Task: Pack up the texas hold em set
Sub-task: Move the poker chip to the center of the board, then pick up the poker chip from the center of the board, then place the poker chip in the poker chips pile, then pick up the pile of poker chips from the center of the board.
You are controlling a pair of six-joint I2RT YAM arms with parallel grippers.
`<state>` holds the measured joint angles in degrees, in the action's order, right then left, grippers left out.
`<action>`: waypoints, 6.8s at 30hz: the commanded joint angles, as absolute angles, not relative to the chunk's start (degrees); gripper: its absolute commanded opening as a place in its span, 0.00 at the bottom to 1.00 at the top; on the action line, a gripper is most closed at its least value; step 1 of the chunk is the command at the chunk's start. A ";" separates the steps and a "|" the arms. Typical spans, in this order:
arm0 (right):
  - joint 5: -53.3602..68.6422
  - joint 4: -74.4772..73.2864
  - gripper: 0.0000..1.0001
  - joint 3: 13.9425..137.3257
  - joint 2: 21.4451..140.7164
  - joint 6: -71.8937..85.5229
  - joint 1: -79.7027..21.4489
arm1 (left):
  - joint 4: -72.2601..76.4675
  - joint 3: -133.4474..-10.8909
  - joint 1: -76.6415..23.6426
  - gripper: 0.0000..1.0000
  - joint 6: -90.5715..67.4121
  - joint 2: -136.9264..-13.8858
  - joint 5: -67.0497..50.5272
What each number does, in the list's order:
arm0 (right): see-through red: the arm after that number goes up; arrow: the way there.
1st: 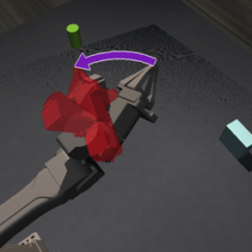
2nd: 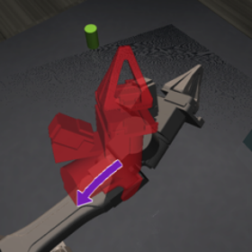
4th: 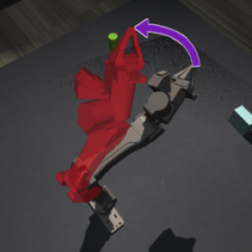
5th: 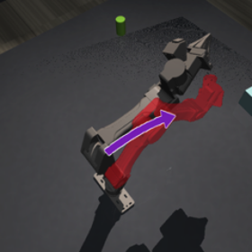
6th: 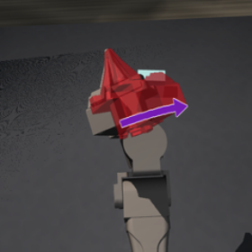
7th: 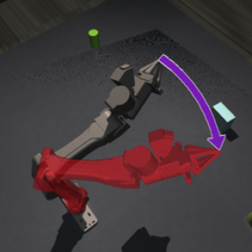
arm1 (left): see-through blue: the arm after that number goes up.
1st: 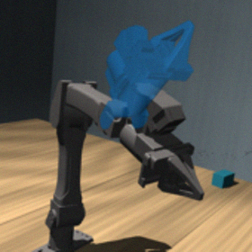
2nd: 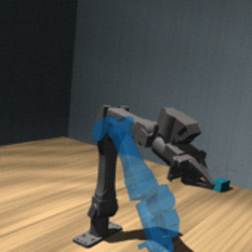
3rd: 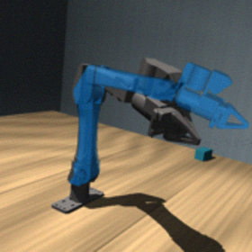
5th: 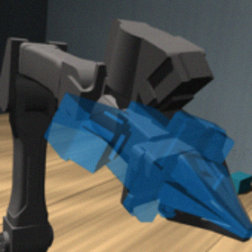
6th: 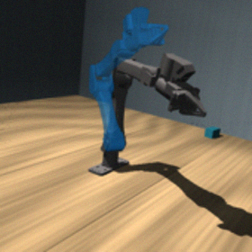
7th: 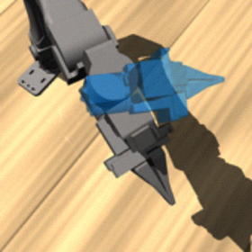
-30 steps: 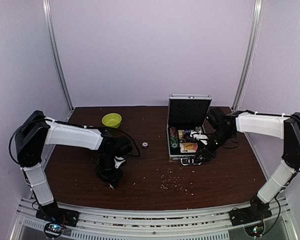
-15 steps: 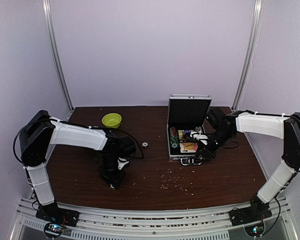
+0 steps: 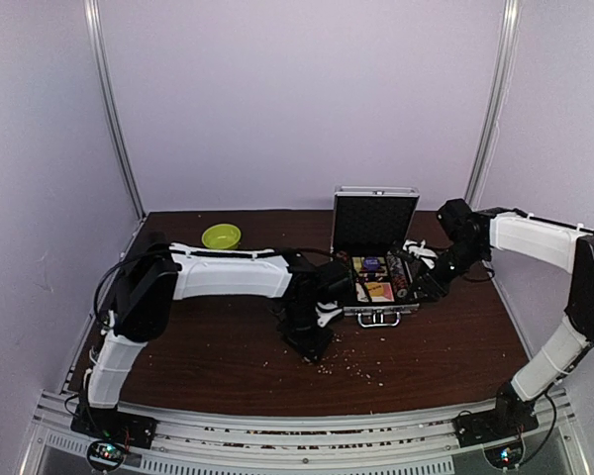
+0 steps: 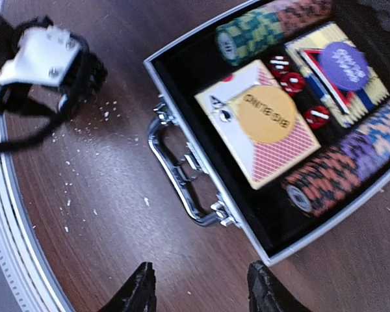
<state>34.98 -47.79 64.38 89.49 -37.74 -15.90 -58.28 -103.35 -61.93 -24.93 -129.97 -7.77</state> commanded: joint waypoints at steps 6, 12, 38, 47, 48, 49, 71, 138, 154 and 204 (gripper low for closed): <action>36.48 -53.73 0.50 67.32 83.23 -40.69 -5.95 | -54.04 -133.55 -64.61 0.41 -18.03 -151.55 -13.27; 38.14 -53.68 0.51 67.12 83.76 -40.39 -5.77 | -51.97 -131.92 -64.61 0.52 -13.84 -148.51 -11.68; 44.05 -43.26 0.51 60.81 84.89 -36.74 -10.58 | -49.77 -114.29 -45.91 0.62 -17.03 -133.02 6.84; 43.41 -43.47 0.51 60.68 85.53 -36.80 -11.41 | -47.96 -115.25 -43.76 0.62 -16.14 -136.66 3.13; 43.34 -43.46 0.51 60.65 85.59 -36.83 -11.47 | -47.80 -115.43 -43.63 0.62 -16.14 -137.01 2.86; 43.28 -43.50 0.51 60.65 85.65 -36.83 -11.57 | -47.73 -115.60 -43.49 0.62 -16.11 -137.35 2.68; 42.54 -44.07 0.51 60.86 86.87 -37.10 -13.05 | -44.21 -115.39 -41.76 0.49 -14.22 -140.31 -2.07; 38.31 -42.16 0.51 59.86 90.00 -34.97 -6.86 | -32.31 -114.87 -65.74 0.38 -4.31 -139.83 -9.92; 39.02 -43.00 0.53 60.05 90.10 -35.59 -6.86 | -32.43 -115.18 -65.83 0.51 -4.13 -138.89 -8.51; 11.62 -51.01 0.76 70.76 97.95 -51.30 -42.86 | -25.85 -90.46 -45.49 0.58 -7.44 -101.34 7.80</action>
